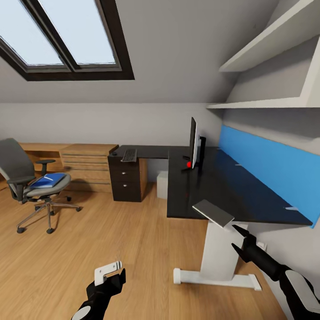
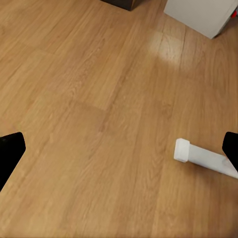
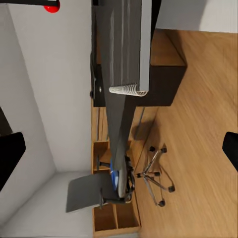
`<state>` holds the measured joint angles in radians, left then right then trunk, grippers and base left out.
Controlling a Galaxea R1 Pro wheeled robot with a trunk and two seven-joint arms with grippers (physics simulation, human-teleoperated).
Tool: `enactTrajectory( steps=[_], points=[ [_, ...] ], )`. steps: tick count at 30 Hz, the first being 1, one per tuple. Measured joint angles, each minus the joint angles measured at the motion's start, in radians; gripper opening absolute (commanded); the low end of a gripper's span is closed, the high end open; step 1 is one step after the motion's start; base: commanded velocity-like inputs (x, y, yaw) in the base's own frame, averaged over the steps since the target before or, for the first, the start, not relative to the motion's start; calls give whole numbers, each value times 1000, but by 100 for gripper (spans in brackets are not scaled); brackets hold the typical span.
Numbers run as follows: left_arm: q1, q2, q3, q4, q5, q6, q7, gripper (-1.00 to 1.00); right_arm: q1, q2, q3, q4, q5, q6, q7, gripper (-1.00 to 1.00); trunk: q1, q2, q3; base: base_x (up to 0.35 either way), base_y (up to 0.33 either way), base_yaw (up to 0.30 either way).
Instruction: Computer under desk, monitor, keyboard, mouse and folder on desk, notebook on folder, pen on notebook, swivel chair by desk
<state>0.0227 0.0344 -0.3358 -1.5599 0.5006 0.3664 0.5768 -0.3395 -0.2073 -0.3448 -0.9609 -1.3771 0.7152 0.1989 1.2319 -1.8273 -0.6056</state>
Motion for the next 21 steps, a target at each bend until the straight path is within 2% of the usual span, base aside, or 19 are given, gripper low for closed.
enactTrajectory(
  steps=[7, 9, 14, 21],
  points=[
    [0, 0, 0, 0, 0, 0, 0, 100, 6, 0, 0, 3, 72, -1, 173, 100, 27, -49, -22, 0, 0, 0],
    [0, 0, -1, 0, 0, 0, 0, 100, 7, 0, 0, 3, 85, -2, 204, 100, 35, -63, -28, 0, 0, 0],
    [0, 0, -1, 0, 0, 0, 0, 100, 8, 0, 0, 4, 103, -3, 248, 100, 54, -98, -44, 0, 0, 0],
    [-1, 0, -1, 0, 0, 0, 0, 100, 10, 0, 0, 5, 111, -3, 273, 100, 81, -147, -66, 0, 0, 0]
  ],
)
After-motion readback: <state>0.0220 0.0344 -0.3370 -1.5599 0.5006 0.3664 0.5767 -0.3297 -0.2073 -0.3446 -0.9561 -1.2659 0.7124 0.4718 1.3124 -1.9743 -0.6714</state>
